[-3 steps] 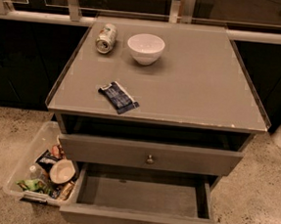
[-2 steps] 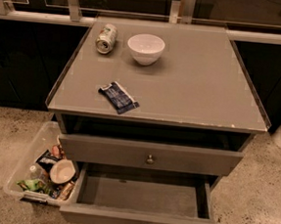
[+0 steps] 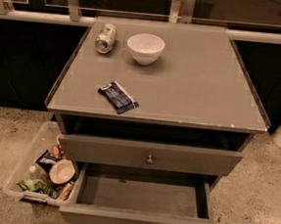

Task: Close middle drawer

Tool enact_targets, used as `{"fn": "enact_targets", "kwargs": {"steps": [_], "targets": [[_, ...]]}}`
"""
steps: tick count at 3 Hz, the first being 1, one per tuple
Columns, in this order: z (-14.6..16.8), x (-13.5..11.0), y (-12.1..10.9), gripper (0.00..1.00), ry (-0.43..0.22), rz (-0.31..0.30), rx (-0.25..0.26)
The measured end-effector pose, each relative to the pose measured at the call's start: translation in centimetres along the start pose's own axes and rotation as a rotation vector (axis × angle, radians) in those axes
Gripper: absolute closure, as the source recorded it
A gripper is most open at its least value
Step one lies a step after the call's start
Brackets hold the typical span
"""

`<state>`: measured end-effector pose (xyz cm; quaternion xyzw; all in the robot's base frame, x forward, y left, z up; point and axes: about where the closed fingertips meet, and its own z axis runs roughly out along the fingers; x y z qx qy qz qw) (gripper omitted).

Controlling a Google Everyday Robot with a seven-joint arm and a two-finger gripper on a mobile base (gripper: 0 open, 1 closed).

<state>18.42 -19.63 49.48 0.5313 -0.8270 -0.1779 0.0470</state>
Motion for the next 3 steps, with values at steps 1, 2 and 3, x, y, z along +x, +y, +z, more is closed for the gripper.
{"fn": "enact_targets", "kwargs": {"steps": [1, 2, 3], "targets": [[0.97, -0.66, -0.76, 0.0, -0.045, 0.009, -0.009], [1.03, -0.64, -0.73, 0.0, -0.046, 0.008, -0.01], [1.54, -0.86, -0.13, 0.0, -0.034, 0.016, 0.042]]}}
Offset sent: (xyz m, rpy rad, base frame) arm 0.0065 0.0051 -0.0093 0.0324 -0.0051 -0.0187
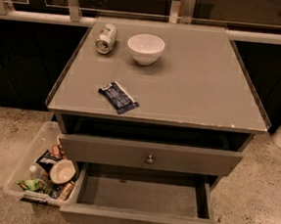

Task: Close middle drawer

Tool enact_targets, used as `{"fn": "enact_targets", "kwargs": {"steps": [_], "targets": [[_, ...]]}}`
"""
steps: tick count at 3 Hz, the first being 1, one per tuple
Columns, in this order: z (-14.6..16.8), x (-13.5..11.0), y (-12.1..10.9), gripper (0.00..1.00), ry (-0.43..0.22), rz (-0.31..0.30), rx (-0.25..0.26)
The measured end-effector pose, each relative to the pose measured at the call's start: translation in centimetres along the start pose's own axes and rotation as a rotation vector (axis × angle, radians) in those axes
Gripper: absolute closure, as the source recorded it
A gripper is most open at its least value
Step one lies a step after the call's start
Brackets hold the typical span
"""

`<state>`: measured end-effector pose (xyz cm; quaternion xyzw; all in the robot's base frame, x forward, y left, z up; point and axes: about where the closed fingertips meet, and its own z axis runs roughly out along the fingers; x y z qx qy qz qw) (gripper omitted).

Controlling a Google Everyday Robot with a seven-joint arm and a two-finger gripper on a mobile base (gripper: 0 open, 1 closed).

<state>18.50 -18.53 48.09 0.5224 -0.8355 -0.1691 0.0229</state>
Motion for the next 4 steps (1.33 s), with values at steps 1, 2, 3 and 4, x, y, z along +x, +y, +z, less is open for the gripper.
{"fn": "enact_targets", "kwargs": {"steps": [1, 2, 3, 4], "targets": [[3.9, 2.0, 2.8, 0.0, 0.063, -0.088, 0.083], [3.9, 2.0, 2.8, 0.0, 0.063, -0.088, 0.083], [2.7, 1.0, 0.3, 0.0, 0.085, -0.118, 0.128], [0.6, -1.3, -3.8, 0.0, 0.147, -0.18, 0.246]]}}
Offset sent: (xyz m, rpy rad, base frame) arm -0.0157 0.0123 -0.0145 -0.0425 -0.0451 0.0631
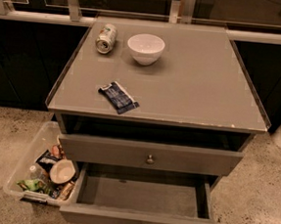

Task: Close middle drawer

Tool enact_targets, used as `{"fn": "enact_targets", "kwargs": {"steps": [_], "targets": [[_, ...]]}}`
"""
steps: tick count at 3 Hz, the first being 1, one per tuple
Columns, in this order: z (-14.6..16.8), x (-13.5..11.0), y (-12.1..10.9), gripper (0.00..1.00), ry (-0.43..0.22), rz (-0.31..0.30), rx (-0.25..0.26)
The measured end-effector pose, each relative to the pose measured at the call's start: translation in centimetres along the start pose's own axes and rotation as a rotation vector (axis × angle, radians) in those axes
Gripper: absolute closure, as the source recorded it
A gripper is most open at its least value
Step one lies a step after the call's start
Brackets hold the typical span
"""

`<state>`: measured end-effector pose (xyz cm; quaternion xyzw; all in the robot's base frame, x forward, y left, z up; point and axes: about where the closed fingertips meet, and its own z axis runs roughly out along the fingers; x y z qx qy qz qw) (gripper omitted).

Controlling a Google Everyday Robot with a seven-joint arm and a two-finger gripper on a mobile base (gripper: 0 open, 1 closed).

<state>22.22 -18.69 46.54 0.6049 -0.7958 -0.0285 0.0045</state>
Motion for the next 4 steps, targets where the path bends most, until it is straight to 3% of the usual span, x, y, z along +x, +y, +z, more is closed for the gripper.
{"fn": "enact_targets", "kwargs": {"steps": [1, 2, 3, 4], "targets": [[0.0, 0.0, 0.0, 0.0, 0.0, 0.001, -0.001], [2.6, 1.4, 0.9, 0.0, 0.0, 0.037, -0.058], [7.1, 3.4, 0.4, 0.0, -0.059, 0.109, -0.107], [9.6, 4.2, -2.1, 0.0, -0.138, 0.166, -0.089]]}}
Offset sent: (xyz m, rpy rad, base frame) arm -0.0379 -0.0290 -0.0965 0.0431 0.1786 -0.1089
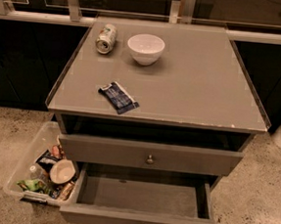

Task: Close middle drawer

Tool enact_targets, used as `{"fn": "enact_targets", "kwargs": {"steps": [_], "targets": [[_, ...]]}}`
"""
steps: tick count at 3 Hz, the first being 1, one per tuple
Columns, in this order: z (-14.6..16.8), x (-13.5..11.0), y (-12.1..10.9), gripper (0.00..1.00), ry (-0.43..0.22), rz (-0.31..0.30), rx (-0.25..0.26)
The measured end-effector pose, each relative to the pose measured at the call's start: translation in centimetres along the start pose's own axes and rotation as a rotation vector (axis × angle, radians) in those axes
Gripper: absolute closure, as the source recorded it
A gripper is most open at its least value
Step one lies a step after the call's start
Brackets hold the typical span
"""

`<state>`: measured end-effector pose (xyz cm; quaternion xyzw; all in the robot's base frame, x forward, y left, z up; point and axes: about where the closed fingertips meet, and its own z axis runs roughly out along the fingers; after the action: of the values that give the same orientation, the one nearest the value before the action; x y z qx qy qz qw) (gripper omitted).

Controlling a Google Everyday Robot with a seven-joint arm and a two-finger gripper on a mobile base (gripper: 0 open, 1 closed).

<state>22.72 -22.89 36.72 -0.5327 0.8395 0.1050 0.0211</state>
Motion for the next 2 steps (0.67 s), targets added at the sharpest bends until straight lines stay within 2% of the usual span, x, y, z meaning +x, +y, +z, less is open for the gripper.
{"fn": "enact_targets", "kwargs": {"steps": [1, 2], "targets": [[0.22, -0.13, -0.41, 0.0, -0.005, -0.016, 0.0], [0.93, -0.08, -0.91, 0.0, 0.019, -0.011, -0.019]]}}
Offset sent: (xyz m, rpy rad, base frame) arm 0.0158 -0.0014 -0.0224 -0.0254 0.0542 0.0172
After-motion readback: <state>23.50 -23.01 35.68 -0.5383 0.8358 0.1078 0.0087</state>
